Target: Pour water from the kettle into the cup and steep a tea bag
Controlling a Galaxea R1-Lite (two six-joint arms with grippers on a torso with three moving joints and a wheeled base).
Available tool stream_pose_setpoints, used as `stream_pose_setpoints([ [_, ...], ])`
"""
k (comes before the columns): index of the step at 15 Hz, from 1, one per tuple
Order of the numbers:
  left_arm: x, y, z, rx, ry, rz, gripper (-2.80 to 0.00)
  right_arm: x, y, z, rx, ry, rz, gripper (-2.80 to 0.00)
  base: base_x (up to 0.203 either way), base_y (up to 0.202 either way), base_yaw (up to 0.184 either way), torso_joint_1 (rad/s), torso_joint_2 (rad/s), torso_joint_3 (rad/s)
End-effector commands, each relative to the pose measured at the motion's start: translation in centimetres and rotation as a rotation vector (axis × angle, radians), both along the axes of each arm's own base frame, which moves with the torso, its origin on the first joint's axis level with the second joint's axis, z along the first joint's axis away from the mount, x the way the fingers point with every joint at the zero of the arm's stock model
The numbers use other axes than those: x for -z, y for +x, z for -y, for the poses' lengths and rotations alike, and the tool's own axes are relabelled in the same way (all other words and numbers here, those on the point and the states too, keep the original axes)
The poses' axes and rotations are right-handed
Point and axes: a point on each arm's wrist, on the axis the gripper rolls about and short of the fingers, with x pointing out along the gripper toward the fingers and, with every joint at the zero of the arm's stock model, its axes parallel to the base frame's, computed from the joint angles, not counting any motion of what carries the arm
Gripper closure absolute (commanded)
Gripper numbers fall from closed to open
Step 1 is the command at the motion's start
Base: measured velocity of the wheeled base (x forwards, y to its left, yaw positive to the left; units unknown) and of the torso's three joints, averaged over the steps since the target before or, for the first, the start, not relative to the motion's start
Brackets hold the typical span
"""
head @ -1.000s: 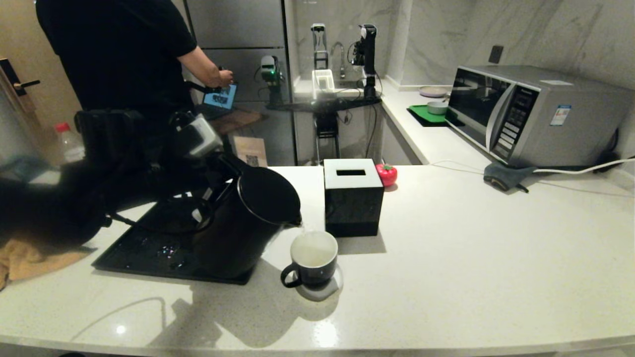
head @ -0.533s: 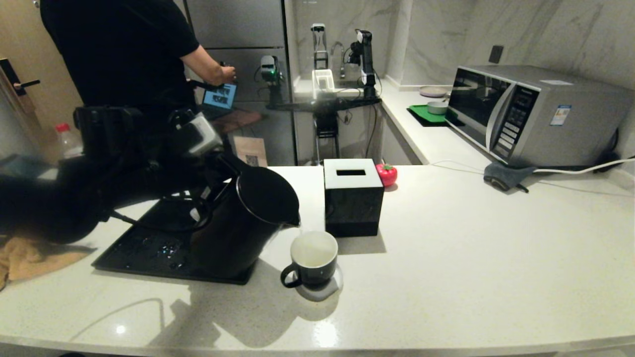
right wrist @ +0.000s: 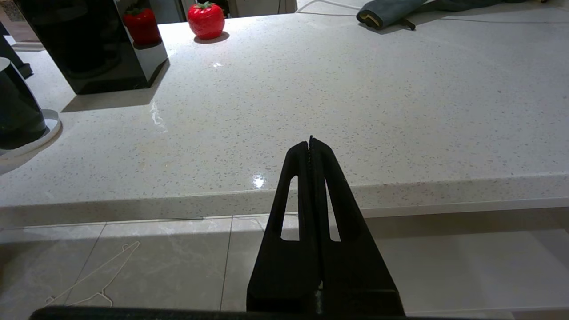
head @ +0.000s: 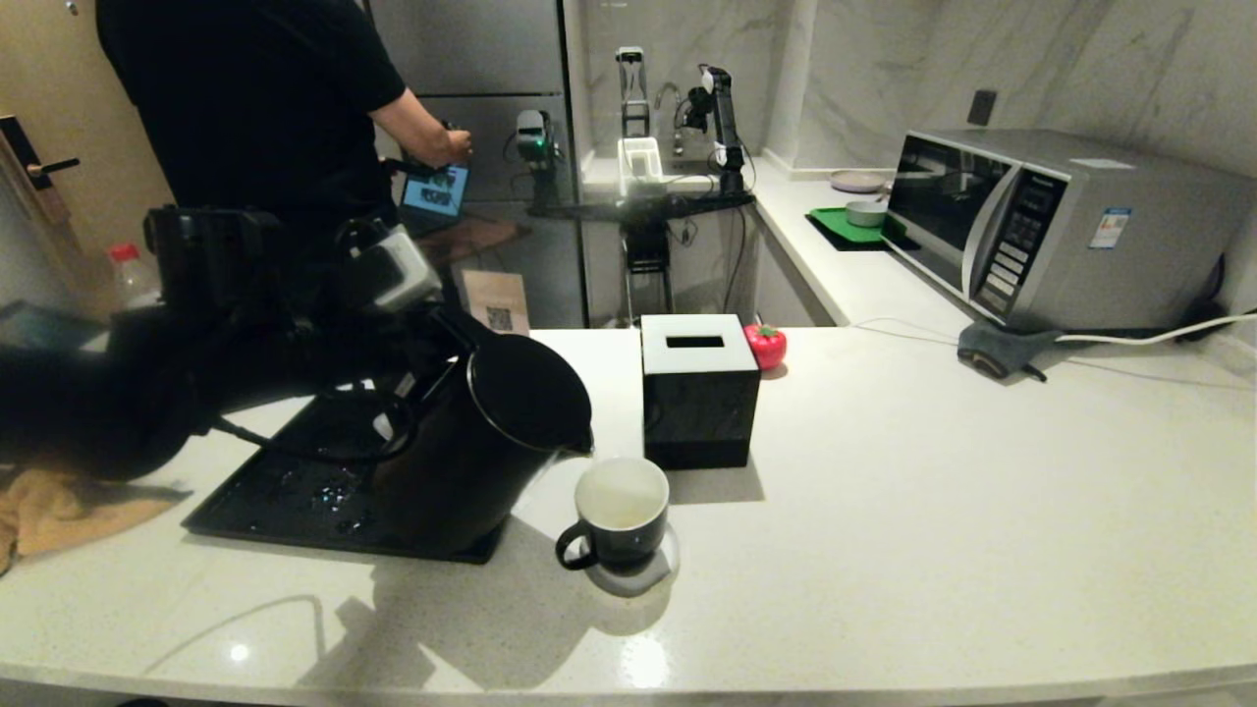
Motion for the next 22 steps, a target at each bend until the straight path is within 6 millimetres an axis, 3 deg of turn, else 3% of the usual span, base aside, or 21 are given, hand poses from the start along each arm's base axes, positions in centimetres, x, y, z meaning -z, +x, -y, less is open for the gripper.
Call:
stream_pose_setpoints([
  [1,-0.06,-0.09,0.04,0.005,0.003,-0.001,0.00,-0.01,0.01,0.00,0.000,0.000,0.000,0.00,0.000,0.000,0.000,0.000,0.00,0.000],
  [22,-0.24,-0.02,0.11,0.006,0.022,-0.003,0.00,-0.02,0.01,0.00,0.000,0.000,0.000,0.00,0.000,0.000,0.000,0.000,0.00,0.000],
])
